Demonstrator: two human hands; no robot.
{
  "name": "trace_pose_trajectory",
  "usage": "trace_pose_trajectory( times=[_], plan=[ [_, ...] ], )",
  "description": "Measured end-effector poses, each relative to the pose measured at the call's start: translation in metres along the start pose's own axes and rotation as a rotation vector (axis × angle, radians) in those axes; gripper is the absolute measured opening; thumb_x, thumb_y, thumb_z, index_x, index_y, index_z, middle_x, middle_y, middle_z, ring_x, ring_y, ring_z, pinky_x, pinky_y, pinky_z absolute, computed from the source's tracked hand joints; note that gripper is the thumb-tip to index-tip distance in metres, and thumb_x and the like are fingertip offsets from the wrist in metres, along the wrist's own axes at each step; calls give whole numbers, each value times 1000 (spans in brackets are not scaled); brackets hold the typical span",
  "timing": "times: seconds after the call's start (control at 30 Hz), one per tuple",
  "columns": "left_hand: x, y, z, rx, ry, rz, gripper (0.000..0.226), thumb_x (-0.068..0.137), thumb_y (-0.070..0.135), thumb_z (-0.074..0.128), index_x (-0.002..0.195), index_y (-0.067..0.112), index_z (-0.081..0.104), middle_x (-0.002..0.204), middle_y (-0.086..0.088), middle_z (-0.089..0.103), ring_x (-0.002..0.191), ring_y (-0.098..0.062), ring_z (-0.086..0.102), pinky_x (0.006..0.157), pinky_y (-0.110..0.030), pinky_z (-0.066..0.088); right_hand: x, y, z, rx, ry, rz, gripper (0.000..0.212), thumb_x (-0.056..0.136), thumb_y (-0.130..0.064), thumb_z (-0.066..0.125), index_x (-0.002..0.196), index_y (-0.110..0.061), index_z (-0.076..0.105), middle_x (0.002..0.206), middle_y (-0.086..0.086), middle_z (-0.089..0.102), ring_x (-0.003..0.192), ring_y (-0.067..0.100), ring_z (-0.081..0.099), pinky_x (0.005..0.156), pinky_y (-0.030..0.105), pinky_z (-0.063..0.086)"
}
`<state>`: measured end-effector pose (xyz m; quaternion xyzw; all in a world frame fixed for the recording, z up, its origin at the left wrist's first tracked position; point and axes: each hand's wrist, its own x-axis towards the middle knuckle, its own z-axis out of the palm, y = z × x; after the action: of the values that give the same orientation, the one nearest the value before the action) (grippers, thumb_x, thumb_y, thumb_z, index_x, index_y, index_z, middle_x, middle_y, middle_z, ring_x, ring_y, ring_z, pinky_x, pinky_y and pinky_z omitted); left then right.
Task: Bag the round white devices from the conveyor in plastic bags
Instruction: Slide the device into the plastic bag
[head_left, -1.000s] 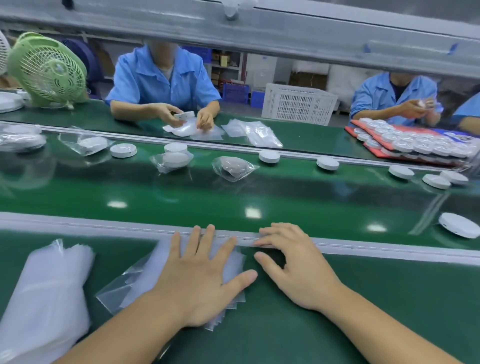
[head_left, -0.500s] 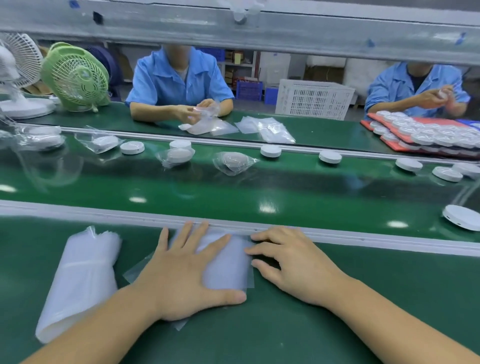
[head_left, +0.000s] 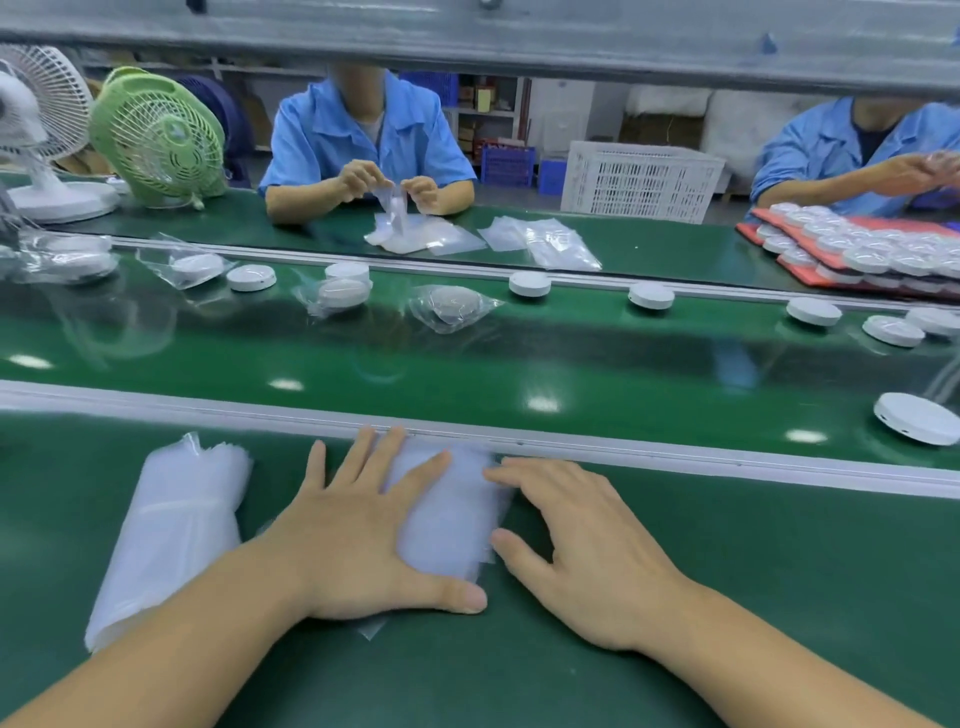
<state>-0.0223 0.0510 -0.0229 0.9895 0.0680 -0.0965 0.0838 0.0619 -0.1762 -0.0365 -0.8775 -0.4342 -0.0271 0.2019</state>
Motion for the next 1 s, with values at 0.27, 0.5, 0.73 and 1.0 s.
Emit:
trace_pose_trajectory(
  times=[0.27, 0.5, 0.73, 1.0],
  plan=[
    [3, 3, 5, -41, 316, 67, 92, 71, 100, 9, 144, 48, 29, 151, 19, 25, 146, -4, 13, 122, -43, 10, 1, -1, 1, 6, -84, -87, 48, 94, -68, 37, 135, -48, 54, 152, -27, 37, 142, -6, 24, 119, 17, 12],
    [1, 9, 9, -1, 178, 122, 94, 75, 96, -2, 155, 46, 0, 164, 10, -1, 150, -6, -14, 122, -49, -9, -3, 0, 2, 115, -14, -50, 38, 92, -65, 49, 121, -47, 64, 140, -36, 45, 130, -13, 39, 110, 9, 25],
    [0, 13, 3, -89, 430, 134, 80, 83, 91, 13, 141, 44, 43, 140, 28, 42, 134, 2, 32, 118, -34, 18, 0, -3, 0, 141, -2, -124, 44, 87, -53, 66, 129, -45, 56, 133, -34, 53, 127, -10, 47, 111, 23, 37],
    [3, 21, 13, 17, 119, 165, 78, 77, 87, -13, 148, 56, -20, 158, 17, -36, 138, 1, -43, 121, -47, -18, 3, -2, 2, 23, -140, -75, 68, 87, -80, 40, 149, -52, 39, 167, -24, 16, 154, -3, 1, 124, 24, 4]
  ],
)
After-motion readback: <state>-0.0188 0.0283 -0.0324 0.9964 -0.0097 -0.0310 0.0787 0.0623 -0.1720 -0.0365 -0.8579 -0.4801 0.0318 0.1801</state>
